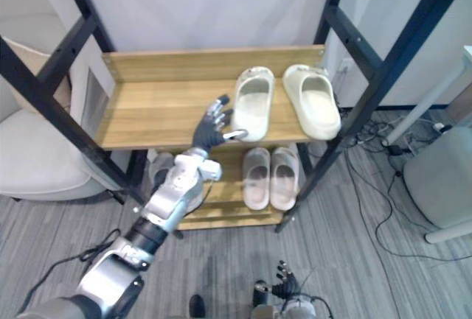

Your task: Organize the slippers on the shoe rack

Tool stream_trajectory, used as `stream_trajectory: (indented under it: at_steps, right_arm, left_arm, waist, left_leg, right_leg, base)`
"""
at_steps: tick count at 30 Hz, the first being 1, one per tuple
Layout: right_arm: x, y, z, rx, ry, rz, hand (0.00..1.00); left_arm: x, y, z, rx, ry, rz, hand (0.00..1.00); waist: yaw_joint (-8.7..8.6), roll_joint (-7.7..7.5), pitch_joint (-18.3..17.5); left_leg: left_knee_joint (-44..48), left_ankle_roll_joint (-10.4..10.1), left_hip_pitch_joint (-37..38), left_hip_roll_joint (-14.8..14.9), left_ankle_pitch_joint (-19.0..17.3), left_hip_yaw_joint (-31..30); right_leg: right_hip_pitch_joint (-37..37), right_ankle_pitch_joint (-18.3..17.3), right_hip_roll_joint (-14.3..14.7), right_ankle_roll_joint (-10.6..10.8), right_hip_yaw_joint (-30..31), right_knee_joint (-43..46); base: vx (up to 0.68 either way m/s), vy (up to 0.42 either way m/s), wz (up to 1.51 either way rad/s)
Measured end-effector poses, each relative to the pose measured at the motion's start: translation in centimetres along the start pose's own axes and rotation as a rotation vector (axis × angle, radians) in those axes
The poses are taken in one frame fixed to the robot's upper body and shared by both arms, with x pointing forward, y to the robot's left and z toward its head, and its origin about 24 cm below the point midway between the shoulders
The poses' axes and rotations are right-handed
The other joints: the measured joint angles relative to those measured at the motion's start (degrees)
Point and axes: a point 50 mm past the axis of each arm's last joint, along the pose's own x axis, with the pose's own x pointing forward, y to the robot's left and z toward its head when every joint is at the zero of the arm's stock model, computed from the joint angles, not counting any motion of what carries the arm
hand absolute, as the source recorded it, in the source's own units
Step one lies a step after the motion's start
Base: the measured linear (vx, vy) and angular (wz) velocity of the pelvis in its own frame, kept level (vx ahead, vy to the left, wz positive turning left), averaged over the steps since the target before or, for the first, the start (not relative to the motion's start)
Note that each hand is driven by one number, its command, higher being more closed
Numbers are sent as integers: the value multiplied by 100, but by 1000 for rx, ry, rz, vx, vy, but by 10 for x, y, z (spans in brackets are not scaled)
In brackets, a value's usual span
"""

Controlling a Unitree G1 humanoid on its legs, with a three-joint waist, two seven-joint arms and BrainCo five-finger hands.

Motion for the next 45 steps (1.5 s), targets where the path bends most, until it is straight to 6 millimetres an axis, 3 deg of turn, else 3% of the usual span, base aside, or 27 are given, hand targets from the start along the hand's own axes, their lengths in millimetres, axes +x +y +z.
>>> stream_trajectory:
  at_steps: [6, 13, 20, 28, 35, 45]
  right_arm:
    - [-4, -2, 1, 0, -12, -5, 0]
    - [-4, -3, -1, 0, -7, -8, 0]
    - [-6, -3, -3, 1, -1, -9, 0]
    - [-6, -3, -5, 1, 4, -8, 0]
    - [-7, -3, -5, 0, 6, -3, 0]
    - [-6, -2, -5, 1, 8, 6, 0]
  left_arm:
    - [10, -28, 11, -18, -25, -78, 0]
    - [12, -35, 11, -29, -13, -92, 0]
    - [14, -24, 10, -27, -7, -55, 0]
    - [16, 7, 25, -31, -68, 37, 0]
    - [16, 13, 24, -29, -66, 57, 0]
    - [1, 31, -5, 19, 25, 123, 0]
  waist:
    - [-36, 46, -92]
    - [-54, 36, -115]
    - [-48, 30, -175]
    - [-37, 34, -216]
    - [-20, 34, -217]
    - [-36, -2, -194]
  left_leg:
    - [-30, -19, 29, 42, -94, 135]
    - [-20, -34, 53, 57, -84, 222]
    - [-3, -33, 55, 54, -84, 213]
    - [-11, -28, 40, 55, -81, 46]
    - [-2, -27, 32, 50, -73, -21]
    - [2, -29, 43, 41, -73, -4]
  right_leg:
    - [0, -4, 35, 2, 58, 0]
    - [-19, -4, 56, 2, 141, 1]
    - [-13, -5, 52, 1, 142, 1]
    - [36, -14, 44, 2, 25, 1]
    - [65, -41, 37, 9, -35, 2]
    - [51, -80, 67, -4, -49, 2]
  base:
    - [-11, -9, -12]
    - [15, -12, -6]
    - [0, 0, 0]
    - [-8, -15, 7]
    - [4, -10, 6]
    - [4, -4, 1]
